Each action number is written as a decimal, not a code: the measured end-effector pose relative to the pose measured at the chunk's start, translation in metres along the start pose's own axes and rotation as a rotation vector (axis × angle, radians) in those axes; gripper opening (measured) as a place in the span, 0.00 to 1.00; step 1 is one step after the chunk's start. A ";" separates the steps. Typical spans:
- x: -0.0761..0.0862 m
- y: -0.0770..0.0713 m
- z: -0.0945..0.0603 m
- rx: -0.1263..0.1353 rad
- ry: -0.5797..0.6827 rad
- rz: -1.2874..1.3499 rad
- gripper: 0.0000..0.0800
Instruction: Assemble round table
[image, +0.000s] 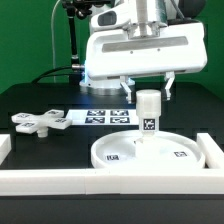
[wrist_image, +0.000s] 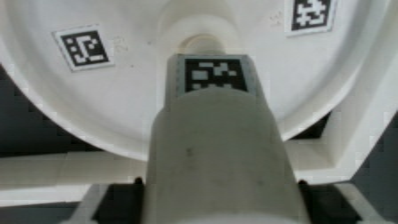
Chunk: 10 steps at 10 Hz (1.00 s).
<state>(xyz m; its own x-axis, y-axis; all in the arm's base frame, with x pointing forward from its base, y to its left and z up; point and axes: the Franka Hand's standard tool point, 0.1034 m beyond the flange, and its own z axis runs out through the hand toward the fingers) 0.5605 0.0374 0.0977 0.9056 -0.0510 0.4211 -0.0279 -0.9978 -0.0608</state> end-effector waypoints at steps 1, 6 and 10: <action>-0.002 0.001 0.004 -0.002 -0.001 -0.008 0.51; 0.001 0.004 0.007 -0.015 0.048 -0.022 0.51; 0.001 0.004 0.007 -0.015 0.048 -0.022 0.77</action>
Offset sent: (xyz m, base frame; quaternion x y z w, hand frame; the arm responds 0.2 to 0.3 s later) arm -0.0023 -0.0025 -0.0138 0.0102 -0.0035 -0.0176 0.9998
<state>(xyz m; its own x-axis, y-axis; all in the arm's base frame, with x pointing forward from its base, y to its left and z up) 0.5645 0.0333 0.0914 0.8848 -0.0310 0.4649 -0.0151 -0.9992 -0.0378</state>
